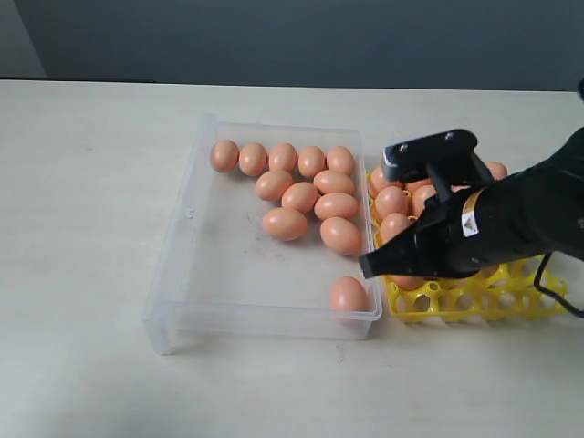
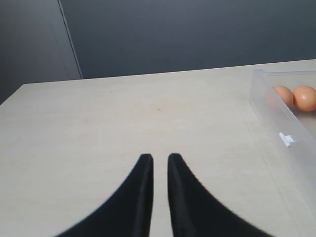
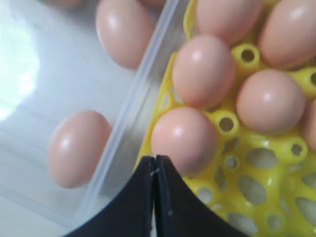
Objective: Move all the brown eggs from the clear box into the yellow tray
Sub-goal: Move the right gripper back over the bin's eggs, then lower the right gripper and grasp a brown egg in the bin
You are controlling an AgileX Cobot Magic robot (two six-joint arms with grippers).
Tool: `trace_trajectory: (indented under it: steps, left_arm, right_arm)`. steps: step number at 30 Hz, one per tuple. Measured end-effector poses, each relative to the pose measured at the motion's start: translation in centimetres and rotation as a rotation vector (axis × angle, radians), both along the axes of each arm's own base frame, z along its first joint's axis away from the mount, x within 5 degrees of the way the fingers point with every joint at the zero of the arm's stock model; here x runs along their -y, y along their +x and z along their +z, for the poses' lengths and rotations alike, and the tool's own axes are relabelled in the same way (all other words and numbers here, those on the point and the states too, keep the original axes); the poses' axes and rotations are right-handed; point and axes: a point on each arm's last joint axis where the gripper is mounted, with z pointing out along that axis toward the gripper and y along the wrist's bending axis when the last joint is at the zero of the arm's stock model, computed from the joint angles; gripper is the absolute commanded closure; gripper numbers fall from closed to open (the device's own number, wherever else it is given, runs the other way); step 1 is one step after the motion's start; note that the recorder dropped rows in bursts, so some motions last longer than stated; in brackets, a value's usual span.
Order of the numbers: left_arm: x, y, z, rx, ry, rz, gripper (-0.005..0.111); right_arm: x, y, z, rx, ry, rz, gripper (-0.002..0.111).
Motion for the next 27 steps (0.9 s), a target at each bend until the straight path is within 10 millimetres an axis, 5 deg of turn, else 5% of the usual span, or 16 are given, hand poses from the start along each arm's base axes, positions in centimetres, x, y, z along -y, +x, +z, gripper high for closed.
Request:
trace_trajectory:
  steps: [6, 13, 20, 27]
  left_arm:
    - [0.0, 0.0, 0.0, 0.000, 0.000, 0.000, 0.095]
    - [0.0, 0.0, 0.0, 0.000, 0.000, 0.000, 0.095]
    - [0.0, 0.0, 0.0, 0.000, 0.000, 0.000, 0.095]
    - [0.0, 0.0, 0.0, 0.000, 0.000, 0.000, 0.095]
  right_arm:
    - [-0.2, 0.0, 3.4, 0.183, 0.138, 0.011, 0.103]
    - [-1.9, 2.4, 4.5, 0.165, 0.047, 0.129, 0.065]
    - [-6.7, 8.4, 2.1, -0.044, -0.074, 0.309, 0.062]
    - [-8.1, 11.0, -1.3, -0.203, -0.202, 0.356, 0.062]
